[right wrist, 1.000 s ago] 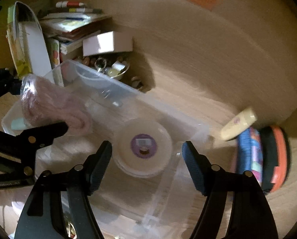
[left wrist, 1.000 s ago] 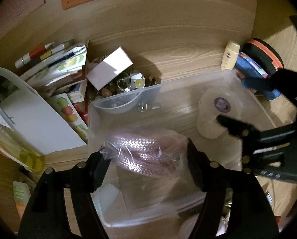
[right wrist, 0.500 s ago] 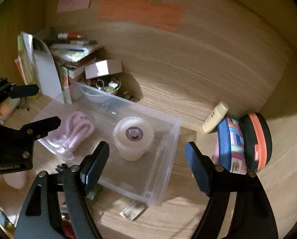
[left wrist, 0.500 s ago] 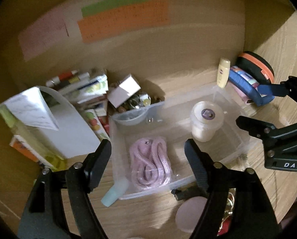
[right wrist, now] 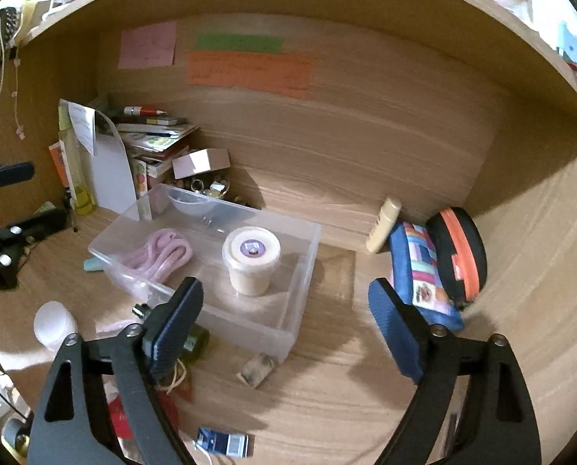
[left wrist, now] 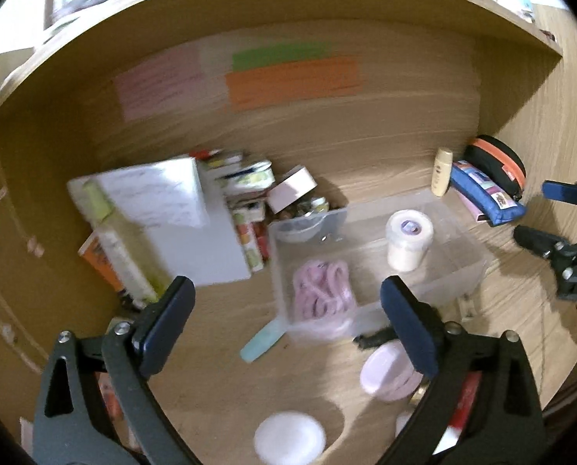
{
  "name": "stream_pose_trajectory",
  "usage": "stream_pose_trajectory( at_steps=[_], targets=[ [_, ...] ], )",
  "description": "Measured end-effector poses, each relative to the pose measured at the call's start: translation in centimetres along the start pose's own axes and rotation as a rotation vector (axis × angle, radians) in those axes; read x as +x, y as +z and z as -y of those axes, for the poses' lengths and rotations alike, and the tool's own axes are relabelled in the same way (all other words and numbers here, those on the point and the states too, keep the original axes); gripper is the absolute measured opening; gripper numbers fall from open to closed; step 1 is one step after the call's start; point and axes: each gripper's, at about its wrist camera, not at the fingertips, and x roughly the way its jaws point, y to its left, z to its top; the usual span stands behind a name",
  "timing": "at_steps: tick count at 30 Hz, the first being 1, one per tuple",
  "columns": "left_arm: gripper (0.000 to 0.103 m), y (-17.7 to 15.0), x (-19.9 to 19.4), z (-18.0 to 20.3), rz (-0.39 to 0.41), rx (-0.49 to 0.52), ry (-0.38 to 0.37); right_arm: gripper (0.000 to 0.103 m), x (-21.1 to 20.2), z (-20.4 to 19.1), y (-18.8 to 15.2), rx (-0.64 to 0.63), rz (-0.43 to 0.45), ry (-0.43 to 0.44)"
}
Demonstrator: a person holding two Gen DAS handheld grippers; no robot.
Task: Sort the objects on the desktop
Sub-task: 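Lower the pink rope coil into the clear bin and open the left tool, then grasp the white frosted dome with left tool while right tool grasps the small beige bar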
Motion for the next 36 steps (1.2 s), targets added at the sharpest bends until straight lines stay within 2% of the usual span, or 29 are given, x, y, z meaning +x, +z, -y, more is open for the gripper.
stream_pose_trajectory(
  at_steps=[7,12,18,24,30,32,36],
  targets=[
    [0.098,-4.6,0.4,-2.1,-0.103,-0.046,0.034,0.088,0.2,1.4,-2.2,0.058,-0.044,0.007],
    [0.098,-8.2,1.4,-2.3,-0.185,-0.068,0.024,0.088,2.6,1.8,-4.6,0.102,-0.126,0.033],
    [0.098,-11.2,2.4,-1.5,-0.24,-0.076,-0.006,0.088,6.0,0.8,-7.5,0.107,-0.227,0.039],
    [0.098,-12.7,4.0,-1.5,-0.3,-0.099,-0.058,0.084,8.8,-0.1,-8.7,0.122,-0.301,0.049],
    [0.098,-13.2,5.4,-1.6,-0.312,-0.093,-0.058,0.067,10.9,-0.4,-8.8,0.142,-0.367,0.06],
    [0.098,-13.2,5.6,-1.8,-0.302,-0.105,-0.042,0.061,11.3,-0.6,-8.8,0.14,-0.368,0.058],
    [0.093,-13.2,6.1,-2.2,-0.308,-0.124,-0.064,0.061,11.4,-1.2,-8.6,0.125,-0.362,0.043]
  ],
)
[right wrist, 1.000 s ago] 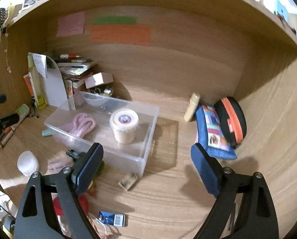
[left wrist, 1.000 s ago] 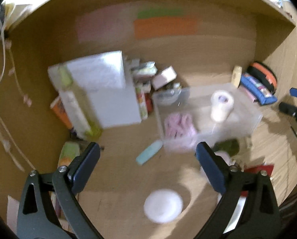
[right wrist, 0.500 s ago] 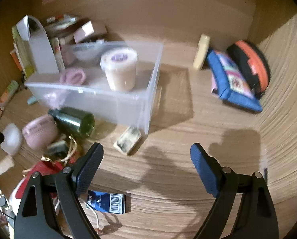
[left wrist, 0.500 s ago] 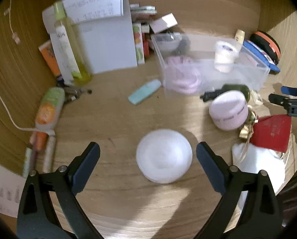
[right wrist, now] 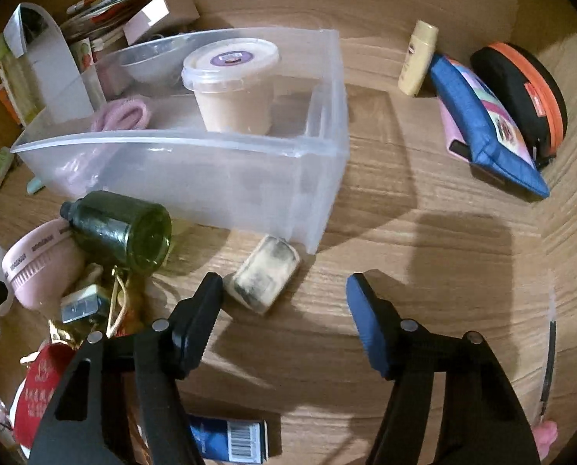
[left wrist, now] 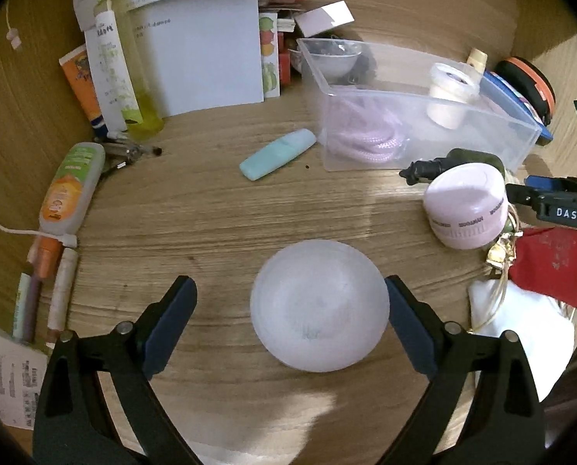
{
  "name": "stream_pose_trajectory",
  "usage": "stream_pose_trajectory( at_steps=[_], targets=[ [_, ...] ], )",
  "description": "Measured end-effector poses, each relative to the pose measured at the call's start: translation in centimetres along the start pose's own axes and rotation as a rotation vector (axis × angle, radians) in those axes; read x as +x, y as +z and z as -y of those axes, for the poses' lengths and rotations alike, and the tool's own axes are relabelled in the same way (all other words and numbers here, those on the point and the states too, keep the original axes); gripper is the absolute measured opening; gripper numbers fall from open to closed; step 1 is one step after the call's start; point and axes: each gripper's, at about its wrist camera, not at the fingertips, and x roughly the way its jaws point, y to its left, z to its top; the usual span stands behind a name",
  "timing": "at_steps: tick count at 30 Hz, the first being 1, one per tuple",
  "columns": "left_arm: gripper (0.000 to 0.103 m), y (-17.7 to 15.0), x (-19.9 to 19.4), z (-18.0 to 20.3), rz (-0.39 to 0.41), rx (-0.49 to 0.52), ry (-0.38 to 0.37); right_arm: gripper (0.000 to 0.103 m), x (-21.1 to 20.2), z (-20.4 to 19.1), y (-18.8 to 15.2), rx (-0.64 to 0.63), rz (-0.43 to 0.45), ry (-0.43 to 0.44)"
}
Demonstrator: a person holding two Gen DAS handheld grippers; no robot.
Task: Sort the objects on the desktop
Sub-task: 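Grasp the white frosted dome with left tool while right tool grasps the small beige bar, then carry the white dome into the clear bin with left tool while right tool drops the beige bar there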
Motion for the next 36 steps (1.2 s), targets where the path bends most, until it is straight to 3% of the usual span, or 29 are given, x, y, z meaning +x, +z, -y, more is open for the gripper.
stream_pose_trajectory(
  at_steps=[3,9,12,14,21,36],
  targets=[
    [0.079,0.0,0.2,0.2,-0.011,0.002,0.002,0.061,0.0,-0.4,0.1,-0.002,0.008,-0.007],
    [0.065,-0.2,0.7,0.7,-0.006,0.029,0.002,0.054,0.0,-0.7,0.1,-0.008,0.034,-0.003],
    [0.065,-0.2,0.7,0.7,0.004,0.027,0.007,0.041,-0.3,-0.9,0.0,-0.029,0.039,0.005],
    [0.065,-0.2,0.8,0.7,0.007,0.023,0.01,0.026,-0.5,-1.0,-0.1,-0.042,0.04,0.006],
    [0.065,-0.5,0.3,0.6,0.04,0.027,0.069,0.022,-0.7,-0.4,-0.2,-0.037,0.042,0.023],
    [0.065,1.7,-2.6,0.4,0.107,0.013,0.056,0.022,-5.3,2.2,-1.3,0.018,0.127,0.047]
  ],
)
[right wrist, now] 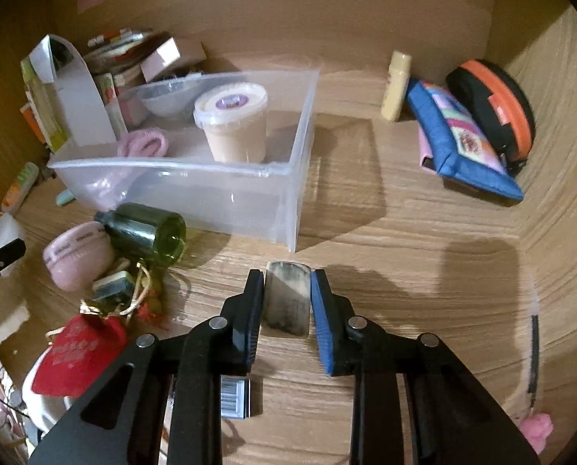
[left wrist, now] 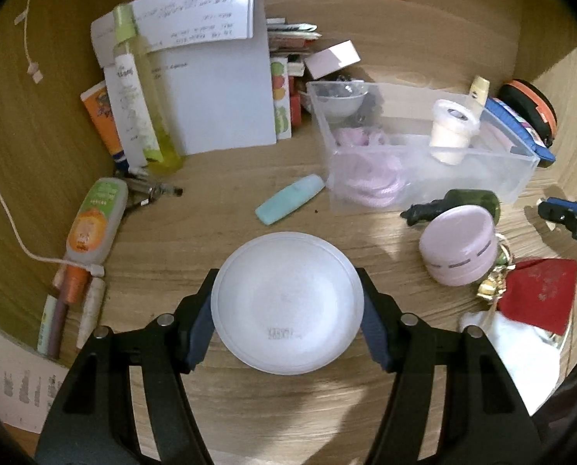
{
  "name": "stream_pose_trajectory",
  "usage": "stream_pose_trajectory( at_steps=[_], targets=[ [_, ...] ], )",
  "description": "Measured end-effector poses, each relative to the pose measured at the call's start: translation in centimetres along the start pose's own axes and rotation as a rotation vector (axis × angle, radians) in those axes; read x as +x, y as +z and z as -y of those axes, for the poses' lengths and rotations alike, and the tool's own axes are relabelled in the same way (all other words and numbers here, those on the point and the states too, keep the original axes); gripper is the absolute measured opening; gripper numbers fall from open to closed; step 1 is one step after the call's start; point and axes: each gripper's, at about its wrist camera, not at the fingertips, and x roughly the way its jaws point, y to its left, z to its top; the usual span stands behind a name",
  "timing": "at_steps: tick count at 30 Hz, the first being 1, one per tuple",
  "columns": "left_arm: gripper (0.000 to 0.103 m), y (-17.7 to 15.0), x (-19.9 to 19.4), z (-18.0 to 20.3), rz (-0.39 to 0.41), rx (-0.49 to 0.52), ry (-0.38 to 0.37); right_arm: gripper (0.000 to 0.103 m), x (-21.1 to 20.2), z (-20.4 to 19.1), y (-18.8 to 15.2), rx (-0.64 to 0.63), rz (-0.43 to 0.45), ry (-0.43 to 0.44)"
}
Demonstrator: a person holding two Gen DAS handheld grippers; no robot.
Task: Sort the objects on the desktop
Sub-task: 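Carry the white dome into the clear bin with left tool while right tool drops the beige bar there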
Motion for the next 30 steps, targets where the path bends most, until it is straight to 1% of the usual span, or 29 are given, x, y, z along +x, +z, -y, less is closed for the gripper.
stream_pose_trajectory(
  at_steps=[8,12,16,21,27,30],
  targets=[
    [0.065,2.7,-2.0,1.1,0.057,0.031,-0.013,0.022,-3.2,-1.1,1.9,-0.041,0.093,0.006],
    [0.065,4.4,-2.6,1.7,0.087,0.042,-0.034,0.022,-4.0,-1.6,3.2,-0.063,0.126,0.011],
    [0.065,5.9,-2.6,2.1,0.097,0.041,-0.055,0.022,-4.3,-2.3,4.5,-0.093,0.154,0.014],
    [0.065,7.6,-1.9,2.7,0.089,0.037,-0.094,0.022,-3.9,-3.3,6.2,-0.126,0.172,0.039],
    [0.065,9.8,-0.5,3.4,0.087,0.046,-0.109,0.022,-1.4,-4.8,8.4,-0.171,0.148,0.067],
    [0.065,11.0,0.6,3.6,0.078,0.048,-0.119,0.022,-0.1,-5.1,9.3,-0.174,0.129,0.099]
  ],
)
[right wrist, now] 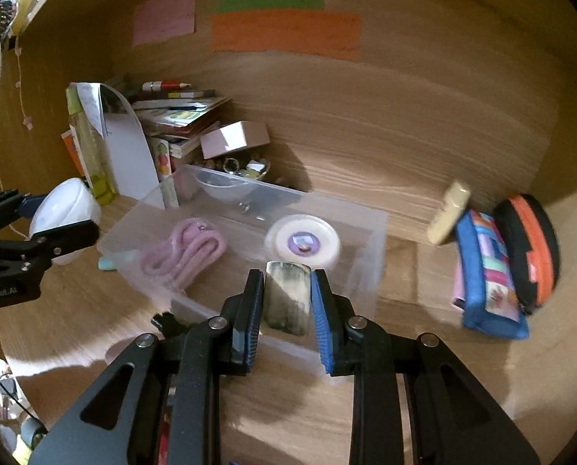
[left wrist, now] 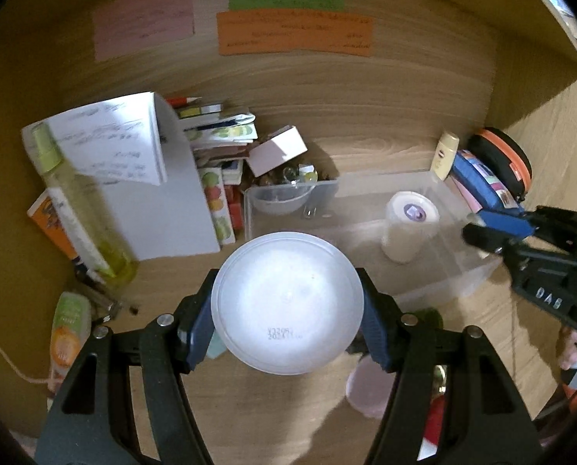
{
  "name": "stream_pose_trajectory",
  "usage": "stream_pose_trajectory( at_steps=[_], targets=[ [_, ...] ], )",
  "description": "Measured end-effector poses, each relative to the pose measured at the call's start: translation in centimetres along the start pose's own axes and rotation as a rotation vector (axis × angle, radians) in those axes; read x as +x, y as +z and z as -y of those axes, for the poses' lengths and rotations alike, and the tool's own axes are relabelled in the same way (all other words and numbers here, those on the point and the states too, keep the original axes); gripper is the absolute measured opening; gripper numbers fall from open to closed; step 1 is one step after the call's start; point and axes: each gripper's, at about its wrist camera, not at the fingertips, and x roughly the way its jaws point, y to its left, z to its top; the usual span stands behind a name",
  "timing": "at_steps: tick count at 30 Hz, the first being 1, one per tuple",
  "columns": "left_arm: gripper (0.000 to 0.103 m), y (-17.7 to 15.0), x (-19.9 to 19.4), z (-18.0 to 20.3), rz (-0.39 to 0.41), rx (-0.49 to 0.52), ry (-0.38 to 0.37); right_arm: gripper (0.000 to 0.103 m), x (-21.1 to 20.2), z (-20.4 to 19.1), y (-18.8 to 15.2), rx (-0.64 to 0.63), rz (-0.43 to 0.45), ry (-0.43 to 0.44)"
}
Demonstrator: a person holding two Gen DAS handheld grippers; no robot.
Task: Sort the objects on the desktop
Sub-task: 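Carry the white dome into the clear bin with left tool while right tool drops the beige bar there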
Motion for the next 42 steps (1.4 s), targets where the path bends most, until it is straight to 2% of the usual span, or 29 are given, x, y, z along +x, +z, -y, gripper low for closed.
stream_pose_trajectory(
  at_steps=[13,17,35,42],
  targets=[
    [0.065,1.7,6.8,0.2,-0.103,0.039,-0.042,0.022,6.7,-2.0,2.1,-0.077,-0.113,0.083],
    [0.065,2.0,8.0,0.5,-0.106,0.073,-0.014,0.022,7.7,-2.5,2.3,-0.103,-0.128,0.069],
    [0.065,2.1,10.0,0.6,-0.152,0.117,-0.045,0.023,9.0,-2.9,2.6,-0.17,-0.197,0.041],
    [0.065,2.2,9.1,1.0,-0.122,0.141,-0.018,0.023,8.6,-3.1,2.7,-0.176,-0.183,0.035]
  ],
)
